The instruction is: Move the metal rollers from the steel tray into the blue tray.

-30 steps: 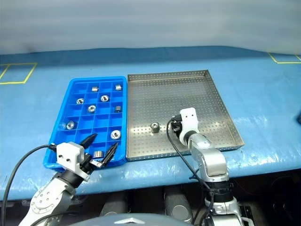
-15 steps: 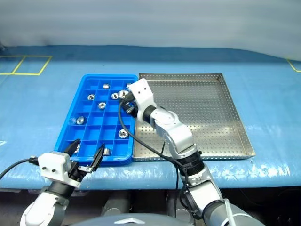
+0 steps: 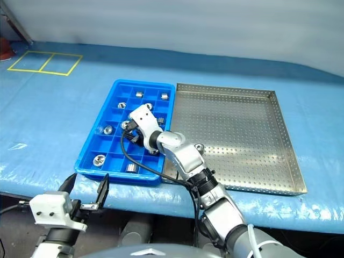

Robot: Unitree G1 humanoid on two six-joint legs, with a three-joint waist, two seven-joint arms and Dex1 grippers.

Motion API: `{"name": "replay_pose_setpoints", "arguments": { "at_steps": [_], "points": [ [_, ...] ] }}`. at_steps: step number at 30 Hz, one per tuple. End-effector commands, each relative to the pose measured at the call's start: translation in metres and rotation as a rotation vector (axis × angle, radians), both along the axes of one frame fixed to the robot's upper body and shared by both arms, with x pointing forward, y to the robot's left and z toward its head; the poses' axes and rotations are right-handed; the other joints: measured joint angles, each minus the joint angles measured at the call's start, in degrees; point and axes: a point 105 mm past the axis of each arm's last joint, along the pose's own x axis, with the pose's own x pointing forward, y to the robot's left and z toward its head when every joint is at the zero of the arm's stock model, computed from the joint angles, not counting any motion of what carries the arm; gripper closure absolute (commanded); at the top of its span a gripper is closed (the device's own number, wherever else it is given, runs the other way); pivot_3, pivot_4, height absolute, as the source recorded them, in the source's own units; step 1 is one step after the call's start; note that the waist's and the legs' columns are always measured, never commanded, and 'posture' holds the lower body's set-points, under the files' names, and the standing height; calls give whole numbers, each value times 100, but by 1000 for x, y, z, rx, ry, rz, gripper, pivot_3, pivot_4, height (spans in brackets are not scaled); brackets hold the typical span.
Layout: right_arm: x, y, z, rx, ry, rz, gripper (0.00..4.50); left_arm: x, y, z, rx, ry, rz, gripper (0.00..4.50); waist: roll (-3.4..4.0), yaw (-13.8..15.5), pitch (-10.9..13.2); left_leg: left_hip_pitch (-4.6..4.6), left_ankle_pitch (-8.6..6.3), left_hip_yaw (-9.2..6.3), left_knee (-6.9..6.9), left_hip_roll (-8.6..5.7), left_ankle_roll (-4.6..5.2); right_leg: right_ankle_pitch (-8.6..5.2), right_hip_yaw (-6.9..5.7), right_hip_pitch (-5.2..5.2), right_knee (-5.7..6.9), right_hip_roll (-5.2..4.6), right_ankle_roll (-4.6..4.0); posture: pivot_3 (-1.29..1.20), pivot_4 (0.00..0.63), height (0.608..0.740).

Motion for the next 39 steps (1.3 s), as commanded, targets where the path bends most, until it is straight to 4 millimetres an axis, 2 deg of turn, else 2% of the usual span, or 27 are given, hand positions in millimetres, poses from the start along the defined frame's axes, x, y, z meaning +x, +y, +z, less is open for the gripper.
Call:
{"name": "replay_pose_setpoints", "arguments": {
  "at_steps": [1,9,17,18,23,25,28,33,39],
  "points": [
    [5,-4,10,16,-37,-11,2853,1,-3,13,9,-56,-12,0,1,42,1,0,0,0,-1,0,0,0,-1,-1,0,0,0,489,150,740],
    [7,-23,5,-9,-15,-64,2853,9,-7,12,4,-59,-59,0,2,112,1,-2,0,-1,4,0,0,-1,-3,1,-1,0,0,432,150,740],
    [11,-32,4,-15,-16,-127,152,17,-10,12,3,-63,-105,0,2,58,0,0,0,0,7,0,0,0,-3,4,1,0,0,387,150,740],
    [13,-35,7,-12,-26,-140,44,18,-10,12,3,-63,-111,0,3,58,0,0,0,0,7,0,0,0,-3,4,2,0,0,371,150,740],
    [15,-51,33,58,-90,-196,44,22,-11,13,3,-67,-138,0,3,21,0,0,0,2,13,0,-1,1,-3,6,3,-1,1,320,150,740],
    [16,-65,44,80,-116,-231,44,26,-13,12,0,-66,-160,0,3,-22,0,-1,0,2,15,0,-1,1,-2,7,3,-2,2,298,150,740],
    [19,-92,49,59,-149,-308,44,32,-16,11,-6,-65,-200,0,4,-124,-2,1,0,1,16,0,-1,2,-3,7,6,-1,2,249,150,740],
    [14,-119,41,15,-125,-384,44,41,-21,10,-7,-62,-259,0,4,-377,-4,2,0,2,13,0,0,3,-1,10,7,-1,2,172,150,740],
    [-8,-133,9,-35,-16,-423,44,51,-25,10,-6,-57,-327,0,11,-676,-10,7,0,2,14,1,0,6,2,13,16,0,5,114,150,740]
  ]
}}
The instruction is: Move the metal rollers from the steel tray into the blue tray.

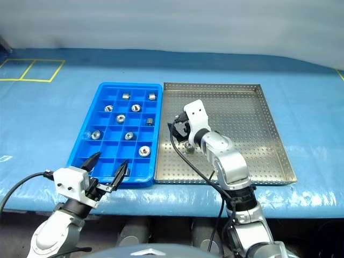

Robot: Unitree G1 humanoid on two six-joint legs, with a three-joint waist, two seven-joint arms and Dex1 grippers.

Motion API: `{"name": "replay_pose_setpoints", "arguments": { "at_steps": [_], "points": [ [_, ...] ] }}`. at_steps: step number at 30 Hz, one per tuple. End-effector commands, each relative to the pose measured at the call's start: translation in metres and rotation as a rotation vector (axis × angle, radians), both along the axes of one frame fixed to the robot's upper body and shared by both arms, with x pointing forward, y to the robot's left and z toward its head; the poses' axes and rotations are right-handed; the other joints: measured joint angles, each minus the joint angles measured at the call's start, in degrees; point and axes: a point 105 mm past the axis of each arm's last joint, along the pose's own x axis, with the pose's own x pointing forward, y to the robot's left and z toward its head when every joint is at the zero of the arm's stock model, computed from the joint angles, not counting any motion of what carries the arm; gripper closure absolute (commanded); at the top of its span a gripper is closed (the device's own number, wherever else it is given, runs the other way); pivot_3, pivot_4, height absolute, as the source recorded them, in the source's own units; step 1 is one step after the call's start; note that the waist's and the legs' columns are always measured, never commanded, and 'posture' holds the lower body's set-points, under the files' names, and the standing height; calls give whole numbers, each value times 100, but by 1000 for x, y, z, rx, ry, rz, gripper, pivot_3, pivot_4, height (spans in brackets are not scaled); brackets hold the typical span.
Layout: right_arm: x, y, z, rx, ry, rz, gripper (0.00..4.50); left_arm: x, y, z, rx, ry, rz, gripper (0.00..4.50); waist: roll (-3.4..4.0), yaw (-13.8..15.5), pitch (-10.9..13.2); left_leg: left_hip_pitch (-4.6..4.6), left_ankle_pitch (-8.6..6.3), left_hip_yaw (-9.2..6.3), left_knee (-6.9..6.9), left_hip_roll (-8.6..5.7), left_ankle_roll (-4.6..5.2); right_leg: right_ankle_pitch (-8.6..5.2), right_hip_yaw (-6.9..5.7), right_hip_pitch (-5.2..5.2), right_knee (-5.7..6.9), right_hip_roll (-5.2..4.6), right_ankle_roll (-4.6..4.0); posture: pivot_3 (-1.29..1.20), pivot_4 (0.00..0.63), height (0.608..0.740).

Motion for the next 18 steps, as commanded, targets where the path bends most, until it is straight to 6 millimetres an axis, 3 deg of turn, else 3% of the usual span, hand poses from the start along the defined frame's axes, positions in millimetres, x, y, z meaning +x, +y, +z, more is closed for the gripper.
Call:
{"name": "replay_pose_setpoints", "arguments": {
  "at_steps": [1,14,18],
  "points": [
    [-11,2,3,19,-5,4,44,2,-2,4,-7,-6,-32,0,3,-85,-2,0,0,1,2,0,0,1,2,0,1,0,1,103,150,740],
    [-30,2,-27,15,107,-21,44,7,-4,5,4,-1,-78,0,5,-326,-5,5,1,1,31,-1,0,14,5,18,6,-1,16,80,150,740],
    [-35,7,-26,14,110,19,44,0,8,6,41,11,-60,0,4,-335,-5,5,1,0,31,-1,0,14,5,18,6,0,16,82,150,740]
  ]
}}
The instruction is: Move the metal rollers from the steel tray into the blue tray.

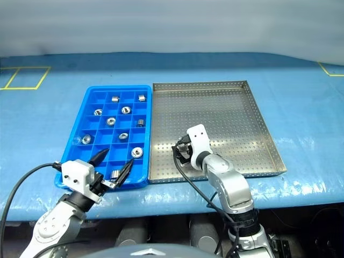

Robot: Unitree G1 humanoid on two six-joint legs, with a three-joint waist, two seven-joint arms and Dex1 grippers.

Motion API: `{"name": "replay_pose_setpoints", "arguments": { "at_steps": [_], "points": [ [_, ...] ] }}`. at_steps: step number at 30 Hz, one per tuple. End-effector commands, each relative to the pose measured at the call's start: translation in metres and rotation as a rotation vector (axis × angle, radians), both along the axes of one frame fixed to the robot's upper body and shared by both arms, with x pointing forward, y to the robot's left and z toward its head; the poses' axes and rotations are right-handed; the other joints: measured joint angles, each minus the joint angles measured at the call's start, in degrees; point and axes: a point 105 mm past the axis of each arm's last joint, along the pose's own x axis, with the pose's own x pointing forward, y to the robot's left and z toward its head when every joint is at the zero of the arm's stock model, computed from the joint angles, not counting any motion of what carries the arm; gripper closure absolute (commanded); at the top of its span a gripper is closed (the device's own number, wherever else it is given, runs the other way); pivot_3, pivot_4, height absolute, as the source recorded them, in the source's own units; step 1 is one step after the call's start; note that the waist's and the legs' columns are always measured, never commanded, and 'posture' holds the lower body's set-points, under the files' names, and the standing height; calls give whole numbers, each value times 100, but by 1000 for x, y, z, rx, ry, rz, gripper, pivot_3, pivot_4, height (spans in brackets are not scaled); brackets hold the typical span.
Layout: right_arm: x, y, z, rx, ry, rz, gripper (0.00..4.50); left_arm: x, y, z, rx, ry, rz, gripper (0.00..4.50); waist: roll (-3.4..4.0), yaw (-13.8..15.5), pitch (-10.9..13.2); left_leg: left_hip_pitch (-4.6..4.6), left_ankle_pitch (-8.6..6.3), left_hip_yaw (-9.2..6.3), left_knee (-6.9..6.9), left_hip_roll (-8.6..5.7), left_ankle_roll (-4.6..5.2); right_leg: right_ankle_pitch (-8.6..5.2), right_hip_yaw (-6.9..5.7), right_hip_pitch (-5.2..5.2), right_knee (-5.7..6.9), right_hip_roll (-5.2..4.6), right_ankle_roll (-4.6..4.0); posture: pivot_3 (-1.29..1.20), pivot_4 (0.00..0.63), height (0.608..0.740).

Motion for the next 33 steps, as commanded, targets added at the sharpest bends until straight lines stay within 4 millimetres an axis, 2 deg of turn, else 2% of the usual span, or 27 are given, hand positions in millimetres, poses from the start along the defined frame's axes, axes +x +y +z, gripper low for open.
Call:
{"name": "replay_pose_setpoints", "arguments": {
  "at_steps": [1,3,6,14,18,22,24,29,33],
  "points": [
    [-5,7,13,22,-43,42,44,-5,20,12,50,-32,39,0,0,-10,0,0,0,0,-1,1,0,0,0,-2,1,0,-1,81,150,740],
    [-5,6,15,20,-50,51,44,-4,37,18,91,-49,86,0,0,-6,0,-2,0,0,-1,1,0,0,-1,-5,2,1,-1,73,150,740],
    [-6,4,18,17,-60,52,44,-3,47,28,120,-72,95,0,0,6,-1,-1,0,-2,4,0,0,-1,-2,-1,3,0,-1,57,150,740],
    [-5,2,15,23,-58,29,44,4,36,29,93,-76,38,0,-2,-53,-4,0,0,-1,15,-1,0,4,0,7,0,-1,6,31,150,740],
    [-1,3,7,21,-37,8,931,3,29,27,77,-67,24,0,-3,-113,-5,0,0,-3,13,-1,0,4,0,7,1,-1,6,44,150,740],
    [3,5,1,24,-27,6,2276,1,26,27,68,-66,25,0,-3,-138,-5,3,0,-2,14,-1,0,6,0,9,3,-1,5,80,150,740],
    [5,6,0,26,-26,11,2780,0,25,26,64,-66,30,0,-4,-135,-5,3,0,-2,14,-1,0,6,0,10,3,-1,5,96,150,740],
    [13,14,12,35,-66,49,2777,-6,27,26,54,-69,81,0,-3,-97,-5,7,0,-5,14,-1,0,6,-1,15,3,0,5,159,150,740],
    [25,30,41,68,-165,86,2777,-13,32,27,49,-80,139,0,-4,-42,-4,6,0,-5,13,-1,0,6,0,14,3,0,5,217,150,740]
  ]
}}
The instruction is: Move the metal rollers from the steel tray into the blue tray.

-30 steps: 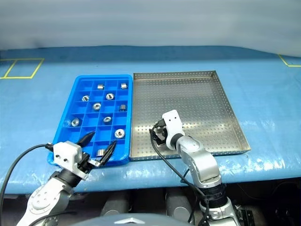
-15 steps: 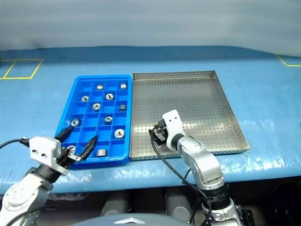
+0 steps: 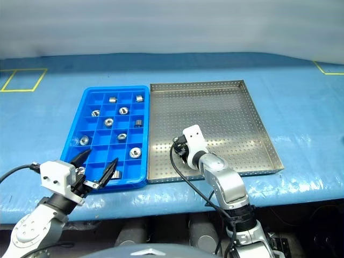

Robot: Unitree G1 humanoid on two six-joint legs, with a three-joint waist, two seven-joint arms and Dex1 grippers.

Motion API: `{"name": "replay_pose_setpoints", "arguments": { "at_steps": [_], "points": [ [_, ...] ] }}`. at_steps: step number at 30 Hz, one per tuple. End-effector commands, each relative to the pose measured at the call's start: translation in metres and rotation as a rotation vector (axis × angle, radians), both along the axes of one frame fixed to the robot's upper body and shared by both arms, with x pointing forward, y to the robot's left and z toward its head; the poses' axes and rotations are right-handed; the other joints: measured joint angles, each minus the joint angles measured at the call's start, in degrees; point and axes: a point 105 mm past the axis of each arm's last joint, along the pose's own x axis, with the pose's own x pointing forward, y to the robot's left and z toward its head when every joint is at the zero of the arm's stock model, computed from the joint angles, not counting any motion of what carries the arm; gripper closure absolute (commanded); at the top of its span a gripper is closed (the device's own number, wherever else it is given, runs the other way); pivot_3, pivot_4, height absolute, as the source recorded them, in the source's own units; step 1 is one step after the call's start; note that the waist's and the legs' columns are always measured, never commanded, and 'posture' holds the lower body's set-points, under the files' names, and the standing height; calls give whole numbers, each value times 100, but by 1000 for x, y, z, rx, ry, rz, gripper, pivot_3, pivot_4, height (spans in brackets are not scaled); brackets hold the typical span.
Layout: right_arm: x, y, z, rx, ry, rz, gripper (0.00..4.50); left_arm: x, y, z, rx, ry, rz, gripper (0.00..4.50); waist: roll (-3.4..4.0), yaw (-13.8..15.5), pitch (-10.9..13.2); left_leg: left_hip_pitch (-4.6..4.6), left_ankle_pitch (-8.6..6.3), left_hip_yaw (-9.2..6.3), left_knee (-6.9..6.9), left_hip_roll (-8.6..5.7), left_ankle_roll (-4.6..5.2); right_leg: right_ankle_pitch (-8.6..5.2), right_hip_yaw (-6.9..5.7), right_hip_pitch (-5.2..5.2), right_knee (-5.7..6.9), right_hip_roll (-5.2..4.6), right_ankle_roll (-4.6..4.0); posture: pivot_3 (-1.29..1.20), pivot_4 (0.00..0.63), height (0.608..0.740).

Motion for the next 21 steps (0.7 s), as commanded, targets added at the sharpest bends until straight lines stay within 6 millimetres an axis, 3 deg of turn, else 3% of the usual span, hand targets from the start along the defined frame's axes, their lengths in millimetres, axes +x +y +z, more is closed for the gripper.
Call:
{"name": "replay_pose_setpoints", "arguments": {
  "at_steps": [1,5,7,16,21],
  "points": [
    [12,22,45,70,-156,58,2777,-7,0,18,17,-85,37,0,0,41,1,1,0,0,0,1,0,0,0,0,0,1,0,237,150,740],
    [16,58,76,128,-238,174,2777,-18,4,17,5,-91,111,0,0,188,1,1,0,-2,-4,1,0,0,-2,-2,0,3,-3,302,150,740],
    [14,72,81,142,-252,230,2777,-22,5,16,0,-91,142,0,0,281,0,0,0,-3,-9,2,1,-1,-3,-2,-5,3,-4,328,150,740],
    [-9,133,76,163,-241,478,2777,-46,4,5,-23,-60,278,0,-2,758,1,-9,0,-1,-16,1,1,-4,-6,-12,-18,0,-8,494,150,740],
    [-19,146,64,153,-212,547,2777,-55,2,3,-26,-50,306,0,-1,969,2,-15,-1,-2,-16,1,0,-7,-8,-22,-19,0,-11,528,150,740]
  ]
}}
